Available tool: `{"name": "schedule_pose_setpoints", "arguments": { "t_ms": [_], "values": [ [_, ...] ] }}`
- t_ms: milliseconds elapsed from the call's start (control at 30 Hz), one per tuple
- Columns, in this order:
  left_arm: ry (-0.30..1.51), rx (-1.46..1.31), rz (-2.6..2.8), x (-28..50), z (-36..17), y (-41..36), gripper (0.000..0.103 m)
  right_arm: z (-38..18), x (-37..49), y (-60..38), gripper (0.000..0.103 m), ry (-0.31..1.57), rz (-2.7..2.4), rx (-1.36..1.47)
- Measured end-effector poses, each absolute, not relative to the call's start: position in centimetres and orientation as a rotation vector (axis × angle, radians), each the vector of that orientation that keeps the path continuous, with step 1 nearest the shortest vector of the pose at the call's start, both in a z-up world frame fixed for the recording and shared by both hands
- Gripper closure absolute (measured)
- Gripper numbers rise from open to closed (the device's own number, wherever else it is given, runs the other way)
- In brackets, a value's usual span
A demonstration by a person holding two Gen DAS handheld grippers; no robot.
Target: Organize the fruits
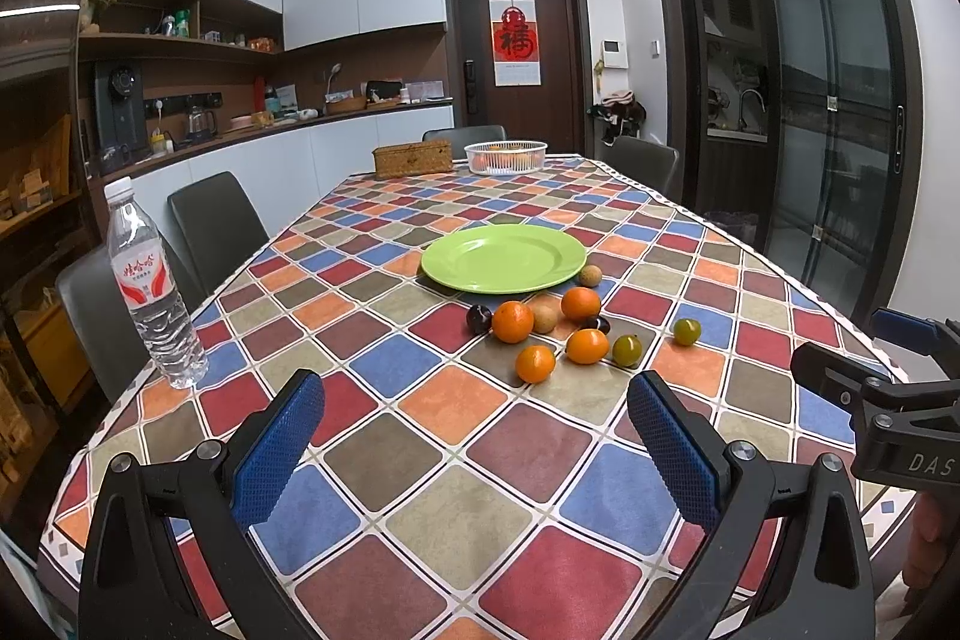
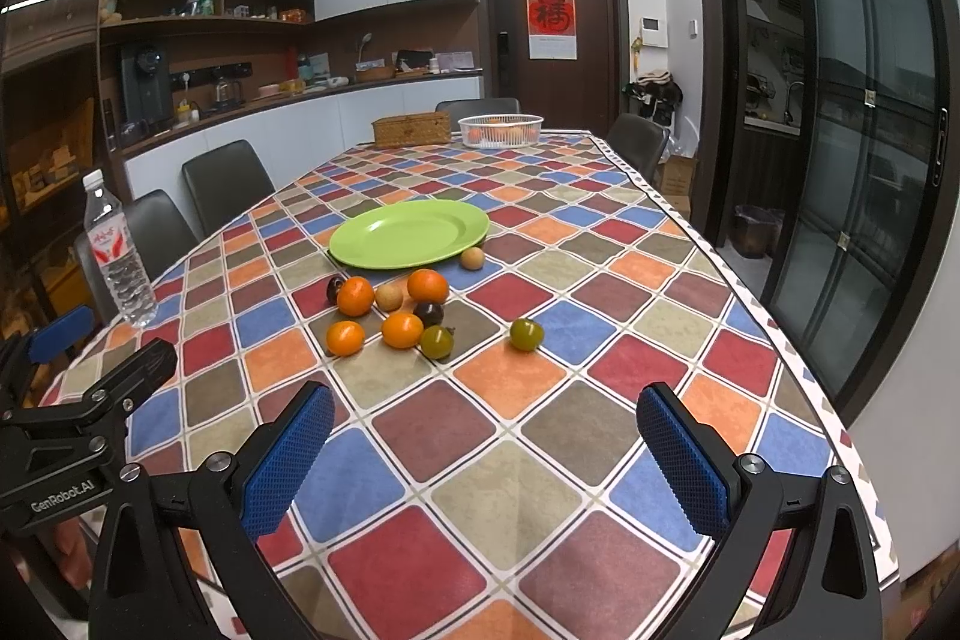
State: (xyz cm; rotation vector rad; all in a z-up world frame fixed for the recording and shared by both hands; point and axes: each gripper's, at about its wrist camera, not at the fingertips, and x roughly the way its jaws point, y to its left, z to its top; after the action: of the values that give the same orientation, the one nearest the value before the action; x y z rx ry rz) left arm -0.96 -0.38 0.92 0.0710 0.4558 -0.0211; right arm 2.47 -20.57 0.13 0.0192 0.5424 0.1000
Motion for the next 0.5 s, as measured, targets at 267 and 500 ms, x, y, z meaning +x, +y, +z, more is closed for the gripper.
{"name": "schedule_pose_setpoints", "arguments": {
  "t_ms": [267,500],
  "values": [
    [0.465,0.067,-0.027,-0.95,1.0,-0.59,0.0,0.06,2.46,-20.6,0.001,0.542,0.101,0.019],
    [0.471,0.065,-0.031,-0.69,0.69,-0.34,0.0,0.28,2.47,-20.39,0.001,0.545,0.101,0.019]
  ]
}}
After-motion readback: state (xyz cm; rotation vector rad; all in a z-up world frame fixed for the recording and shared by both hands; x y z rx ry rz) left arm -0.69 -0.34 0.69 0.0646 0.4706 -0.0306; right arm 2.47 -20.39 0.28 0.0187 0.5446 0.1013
